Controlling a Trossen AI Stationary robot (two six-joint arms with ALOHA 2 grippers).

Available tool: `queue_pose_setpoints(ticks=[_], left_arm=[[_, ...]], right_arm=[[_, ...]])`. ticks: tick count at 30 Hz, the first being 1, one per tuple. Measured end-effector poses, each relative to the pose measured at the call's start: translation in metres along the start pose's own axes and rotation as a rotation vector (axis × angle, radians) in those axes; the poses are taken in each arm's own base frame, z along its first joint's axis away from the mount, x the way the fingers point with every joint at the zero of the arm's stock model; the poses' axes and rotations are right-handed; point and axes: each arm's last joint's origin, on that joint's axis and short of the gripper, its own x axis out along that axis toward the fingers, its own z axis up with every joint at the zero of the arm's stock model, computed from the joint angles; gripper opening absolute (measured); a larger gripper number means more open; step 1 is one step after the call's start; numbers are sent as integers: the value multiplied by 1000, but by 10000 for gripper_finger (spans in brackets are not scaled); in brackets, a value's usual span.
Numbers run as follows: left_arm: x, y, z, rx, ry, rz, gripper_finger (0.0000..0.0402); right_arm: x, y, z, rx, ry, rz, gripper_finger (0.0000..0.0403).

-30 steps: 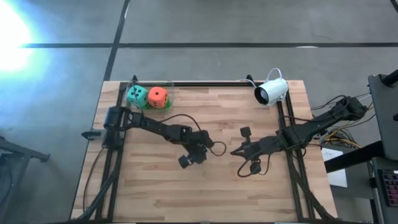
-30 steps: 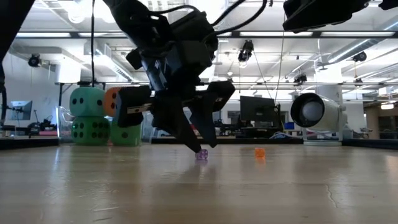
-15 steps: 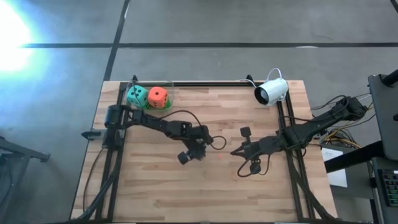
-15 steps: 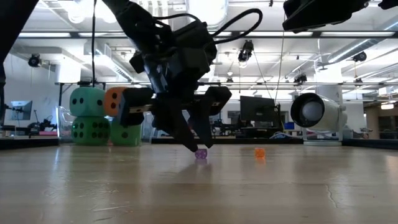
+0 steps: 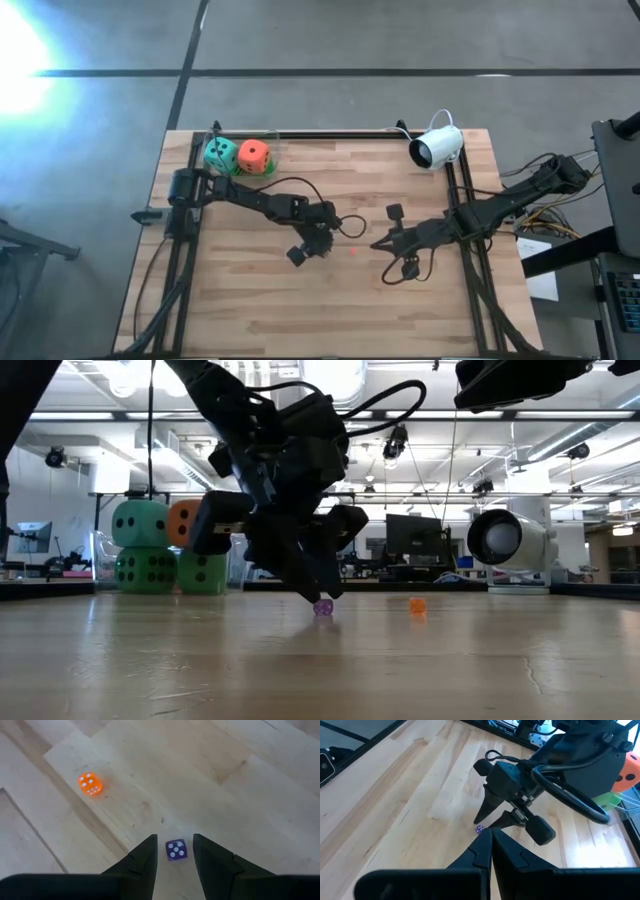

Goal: Pick & Place Dice
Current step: Put the small violet die into the transparent bin

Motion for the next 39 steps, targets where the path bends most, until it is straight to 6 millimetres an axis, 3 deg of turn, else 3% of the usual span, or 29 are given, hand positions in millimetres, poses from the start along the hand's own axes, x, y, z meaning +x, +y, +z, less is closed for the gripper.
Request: queue_pose_setpoints(ticks=[16,21,39], left_arm=[[2,-3,-4,-89,23,15,120],[7,-7,-13,-83,6,23,120],[8,-7,-13,-89,-19,48,110]], right_arm=[[0,0,0,4,0,0,8],[0,0,0,4,0,0,8],[0,0,0,4,-2,-1,8]])
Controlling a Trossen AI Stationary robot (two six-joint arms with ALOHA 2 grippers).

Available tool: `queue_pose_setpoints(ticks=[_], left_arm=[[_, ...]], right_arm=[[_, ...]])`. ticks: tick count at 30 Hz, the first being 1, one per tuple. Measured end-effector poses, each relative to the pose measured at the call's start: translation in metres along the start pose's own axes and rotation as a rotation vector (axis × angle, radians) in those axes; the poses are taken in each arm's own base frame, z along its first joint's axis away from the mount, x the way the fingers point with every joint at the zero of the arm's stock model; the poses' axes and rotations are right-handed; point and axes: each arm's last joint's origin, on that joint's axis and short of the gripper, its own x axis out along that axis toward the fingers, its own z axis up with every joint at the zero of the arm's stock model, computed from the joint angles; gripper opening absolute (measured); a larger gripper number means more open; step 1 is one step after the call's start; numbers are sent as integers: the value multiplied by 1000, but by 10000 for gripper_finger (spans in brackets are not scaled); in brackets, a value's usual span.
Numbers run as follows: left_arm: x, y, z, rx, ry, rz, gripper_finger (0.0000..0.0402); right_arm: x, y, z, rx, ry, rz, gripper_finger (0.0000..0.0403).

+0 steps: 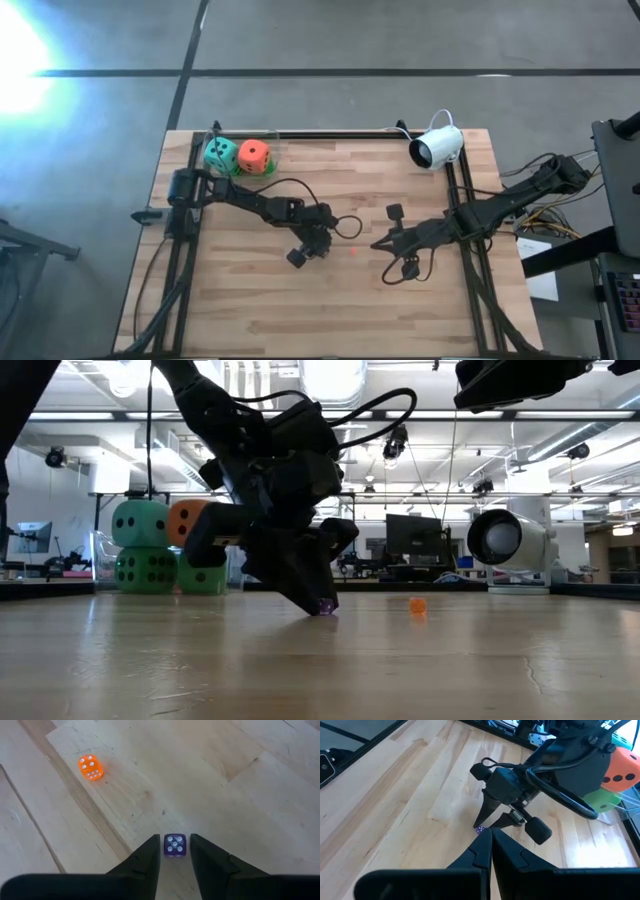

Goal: Pick & Place Dice
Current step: Put the small violet die into the transparent bin

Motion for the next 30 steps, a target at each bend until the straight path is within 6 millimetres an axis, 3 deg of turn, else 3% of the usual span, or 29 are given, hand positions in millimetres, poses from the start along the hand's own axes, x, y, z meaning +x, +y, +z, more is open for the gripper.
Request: queue_pose_setpoints(ticks=[8,15,23,30], left_arm=[[0,0,0,-1,0,0,48],[-12,0,8,-86,-18,12,49],[-67,-6,30,-113,17,180,60],[-136,-17,42,-181,121,514,59]], right_arm=[[0,0,0,0,-1,0,8],[0,0,0,1,-2,-2,8],[0,0,1,-1,-9,-5,8],[0,0,2,-7,-18,-6,8]])
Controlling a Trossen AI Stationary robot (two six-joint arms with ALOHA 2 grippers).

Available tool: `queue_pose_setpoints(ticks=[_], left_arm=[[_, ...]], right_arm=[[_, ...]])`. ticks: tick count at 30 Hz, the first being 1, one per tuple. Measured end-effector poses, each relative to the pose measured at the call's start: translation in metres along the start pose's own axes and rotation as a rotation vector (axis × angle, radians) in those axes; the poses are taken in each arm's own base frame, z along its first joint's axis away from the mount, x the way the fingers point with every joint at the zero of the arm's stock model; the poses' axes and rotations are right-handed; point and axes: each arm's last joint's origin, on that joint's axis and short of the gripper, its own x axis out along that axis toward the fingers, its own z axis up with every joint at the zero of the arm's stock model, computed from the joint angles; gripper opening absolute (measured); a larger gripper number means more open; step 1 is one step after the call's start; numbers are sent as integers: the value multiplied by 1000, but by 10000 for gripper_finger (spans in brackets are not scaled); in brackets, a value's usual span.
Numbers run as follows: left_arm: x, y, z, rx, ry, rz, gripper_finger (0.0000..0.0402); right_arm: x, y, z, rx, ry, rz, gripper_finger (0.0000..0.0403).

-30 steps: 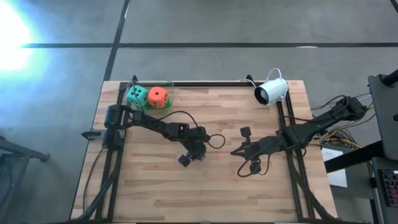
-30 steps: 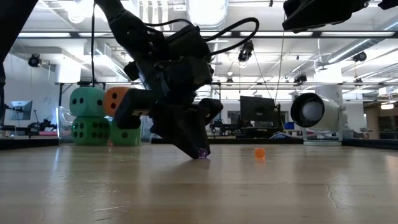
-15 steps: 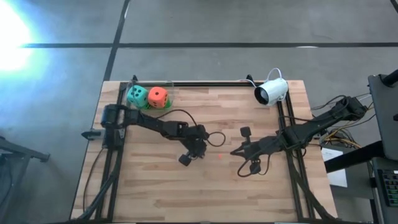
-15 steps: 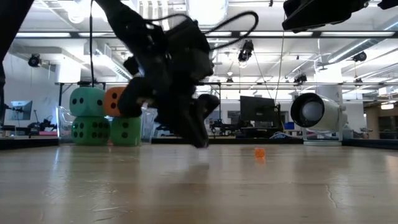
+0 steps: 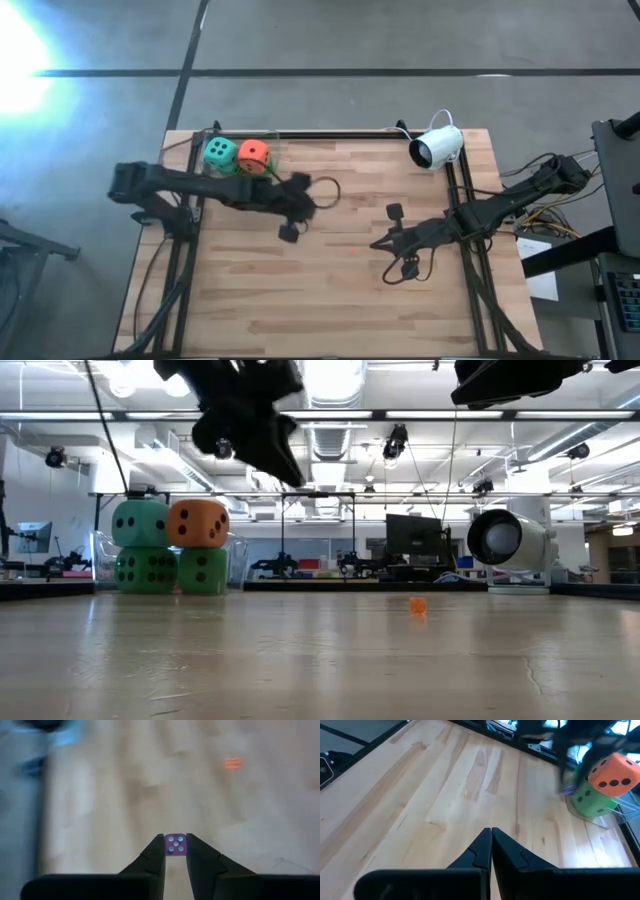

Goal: Pick & Place Dice
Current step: Put the small violet die into the transparent bin

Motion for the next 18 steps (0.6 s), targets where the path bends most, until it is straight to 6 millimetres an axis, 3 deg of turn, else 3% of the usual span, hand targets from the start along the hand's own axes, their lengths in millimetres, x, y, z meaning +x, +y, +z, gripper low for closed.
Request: queue_pose_setpoints(ticks=[4,9,18], left_arm=[[-34,20,-4,-133,15,227,60],[-61,50,-25,-406,58,381,60],[-81,109,-81,-854,152,582,60]], right_arm=[[0,0,1,-11,-10,-2,8],[0,0,4,-3,-36,-5,8],[0,-1,4,-2,-41,-5,8]])
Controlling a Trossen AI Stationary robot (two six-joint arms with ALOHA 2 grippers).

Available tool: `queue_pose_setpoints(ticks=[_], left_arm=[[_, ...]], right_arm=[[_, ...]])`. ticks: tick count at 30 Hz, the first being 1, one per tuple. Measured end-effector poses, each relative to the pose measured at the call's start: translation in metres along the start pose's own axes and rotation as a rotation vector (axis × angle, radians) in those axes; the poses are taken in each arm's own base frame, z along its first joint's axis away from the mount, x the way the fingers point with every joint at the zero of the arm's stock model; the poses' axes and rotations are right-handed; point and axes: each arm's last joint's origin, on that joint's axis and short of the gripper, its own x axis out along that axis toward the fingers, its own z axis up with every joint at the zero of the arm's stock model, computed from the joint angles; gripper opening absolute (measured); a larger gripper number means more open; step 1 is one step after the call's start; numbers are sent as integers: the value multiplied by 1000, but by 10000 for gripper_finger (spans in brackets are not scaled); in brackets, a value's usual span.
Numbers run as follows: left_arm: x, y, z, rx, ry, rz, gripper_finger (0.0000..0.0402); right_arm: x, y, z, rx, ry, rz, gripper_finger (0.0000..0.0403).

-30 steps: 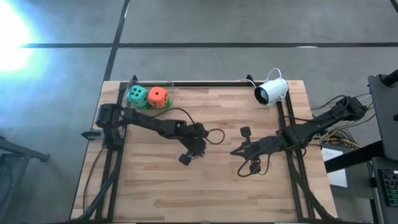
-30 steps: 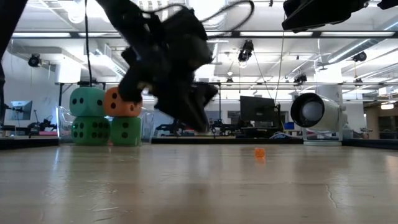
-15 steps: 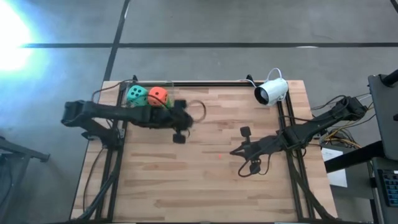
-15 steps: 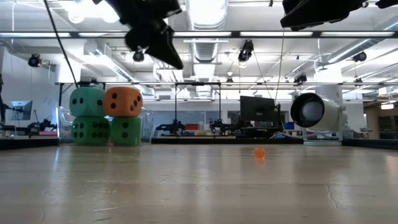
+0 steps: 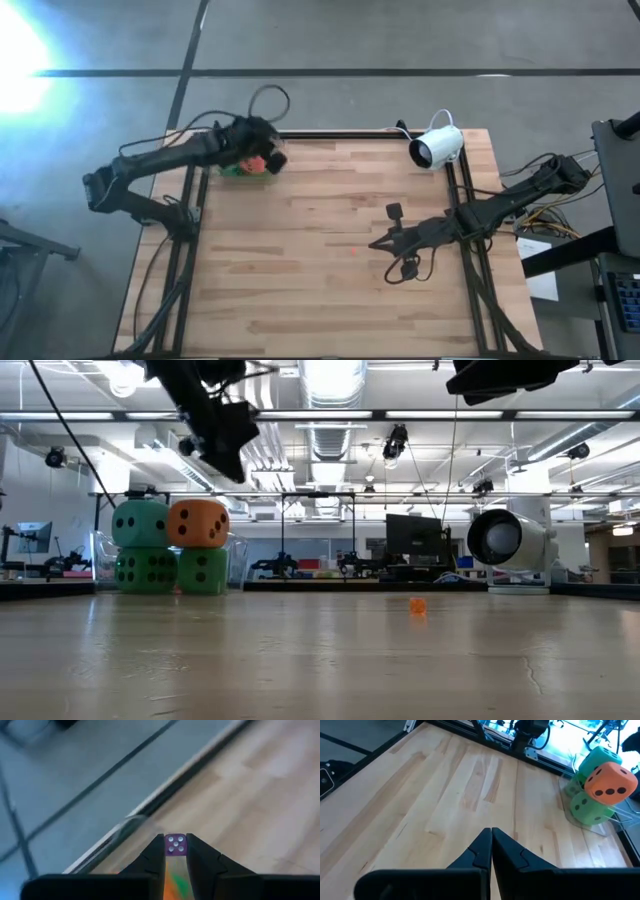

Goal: Pick & Place Dice
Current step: Put the small violet die into the transparent bin

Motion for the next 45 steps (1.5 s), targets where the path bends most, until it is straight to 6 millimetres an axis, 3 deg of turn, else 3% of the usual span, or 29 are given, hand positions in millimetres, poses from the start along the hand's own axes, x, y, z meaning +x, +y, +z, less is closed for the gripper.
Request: queue_pose_setpoints(ticks=[7,12,20,36,40,45], left_arm=[[18,52,-1,-199,51,143,61],[23,69,-8,-246,117,179,61],[23,74,-9,-243,130,194,75],[23,73,-13,-257,167,198,184],[23,73,-13,-257,167,197,168],[23,73,-13,-260,167,198,101]], right_arm=[[0,0,0,0,0,0,8],[0,0,0,-4,1,0,8],[0,-3,-1,10,16,-117,8],[0,-4,-1,19,18,-137,8],[0,-4,-1,19,18,-137,8],[0,-4,-1,19,18,-137,8]])
